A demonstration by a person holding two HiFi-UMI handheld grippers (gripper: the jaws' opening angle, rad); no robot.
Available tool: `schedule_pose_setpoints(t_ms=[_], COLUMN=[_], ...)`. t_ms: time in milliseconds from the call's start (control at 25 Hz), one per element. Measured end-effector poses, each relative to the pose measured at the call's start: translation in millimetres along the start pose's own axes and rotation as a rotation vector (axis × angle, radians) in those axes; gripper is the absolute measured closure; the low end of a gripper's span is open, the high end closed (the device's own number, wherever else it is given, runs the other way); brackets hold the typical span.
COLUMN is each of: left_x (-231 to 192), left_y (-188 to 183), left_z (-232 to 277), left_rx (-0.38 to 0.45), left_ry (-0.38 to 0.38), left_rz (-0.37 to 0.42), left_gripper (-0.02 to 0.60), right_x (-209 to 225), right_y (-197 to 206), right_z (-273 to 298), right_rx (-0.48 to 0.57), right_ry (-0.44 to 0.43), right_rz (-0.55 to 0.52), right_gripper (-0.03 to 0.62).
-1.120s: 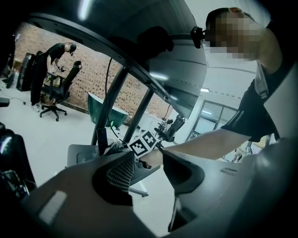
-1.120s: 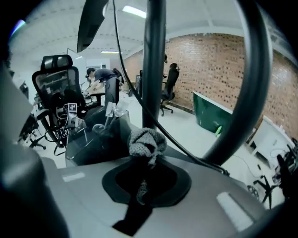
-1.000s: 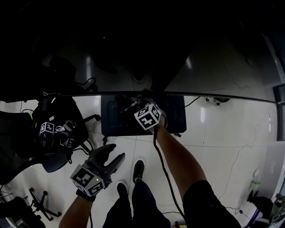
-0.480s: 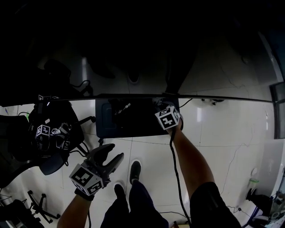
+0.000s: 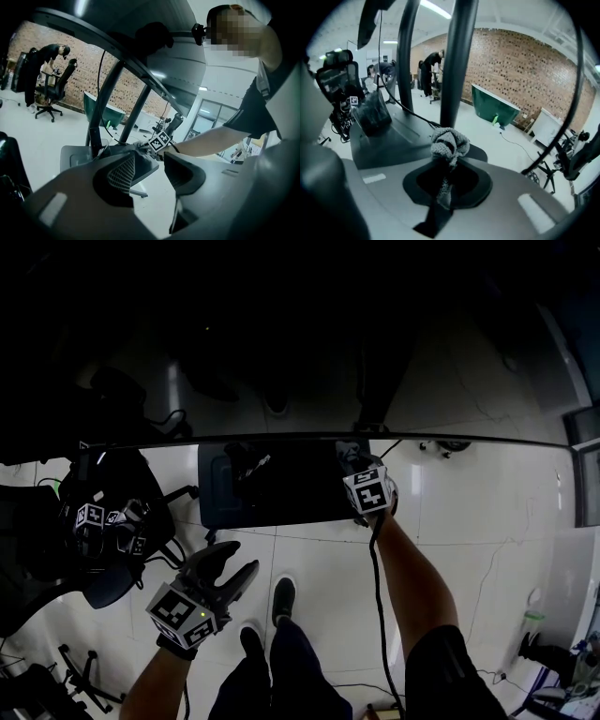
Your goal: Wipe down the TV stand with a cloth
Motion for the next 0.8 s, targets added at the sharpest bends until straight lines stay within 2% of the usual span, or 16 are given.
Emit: schedule_pose_setpoints(t_ms=[200, 320, 400, 600, 800], left_x=[2.2, 0.9, -0.1, -0.4, 4.3], left_y=[0.6, -1.6, -0.5, 10.9, 14.8], left_z=[-7.7, -11.6, -12.1, -13.3, -10.9], left_rx=[0.002, 0.005, 0.007, -0.01, -0.011], left_ry=[0.0, -0.006, -0.009, -0.01, 0.006], left_rz=[-0.003, -0.001, 0.0, -0.002, -0.008], left_gripper=[0.367, 0.367, 0.368, 0.368, 0.368], right_x=[-99.9, -150.5, -168.9, -161.6, -106.6], right_y=[-50.2, -57.7, -52.3, -32.7, 3.1], right_z=[0.7, 13.8, 23.4, 26.4, 10.4], right_rx=[0.097, 0.081, 0.052, 0.029, -0.013], right_ry=[-0.176, -0.251, -0.273, -0.252, -0.171], right_rz=[-0.07, -0.097, -0.128, -0.169, -0.098], right_gripper=[0.565, 0.565, 0.565, 0.565, 0.565])
Point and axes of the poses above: the fingertips, and each gripper's own axes: z forward along the fingers, x to its right, y out of its underside, the point moved 2 cm from there along -z, backward along the fingers, and after that the axes turned 3 degrees about -z, right-handed, at the moved point
